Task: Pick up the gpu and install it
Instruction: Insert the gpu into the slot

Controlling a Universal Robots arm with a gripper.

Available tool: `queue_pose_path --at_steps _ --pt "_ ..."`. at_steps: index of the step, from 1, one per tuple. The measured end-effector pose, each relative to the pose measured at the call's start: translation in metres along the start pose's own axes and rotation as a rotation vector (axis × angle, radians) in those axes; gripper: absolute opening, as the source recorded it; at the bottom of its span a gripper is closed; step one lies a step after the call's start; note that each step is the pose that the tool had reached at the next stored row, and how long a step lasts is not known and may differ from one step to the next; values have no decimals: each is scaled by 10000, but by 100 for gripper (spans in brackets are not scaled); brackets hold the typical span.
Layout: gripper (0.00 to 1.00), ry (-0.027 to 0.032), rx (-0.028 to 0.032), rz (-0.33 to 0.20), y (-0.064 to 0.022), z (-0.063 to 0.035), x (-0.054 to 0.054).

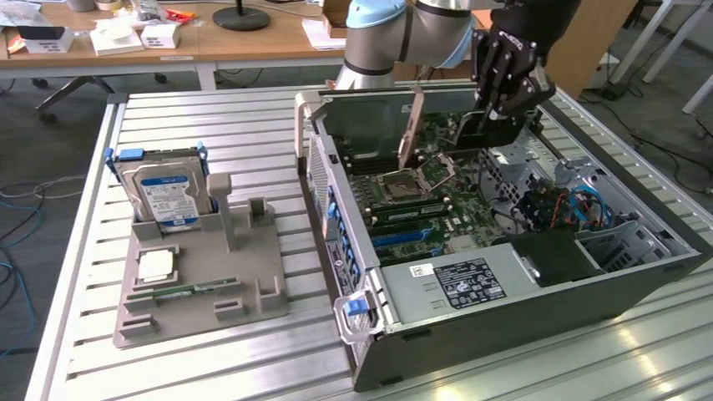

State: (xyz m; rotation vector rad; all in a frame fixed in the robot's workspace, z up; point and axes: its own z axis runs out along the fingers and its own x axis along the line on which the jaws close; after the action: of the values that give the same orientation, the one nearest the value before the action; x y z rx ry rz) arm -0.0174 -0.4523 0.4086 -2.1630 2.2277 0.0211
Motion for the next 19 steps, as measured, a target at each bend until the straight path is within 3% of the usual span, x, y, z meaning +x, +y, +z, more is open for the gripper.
queue_pose_path --at_steps 9,19 --pt "27 2 -1 3 3 138 4" --pt "27 -3 1 3 4 158 5"
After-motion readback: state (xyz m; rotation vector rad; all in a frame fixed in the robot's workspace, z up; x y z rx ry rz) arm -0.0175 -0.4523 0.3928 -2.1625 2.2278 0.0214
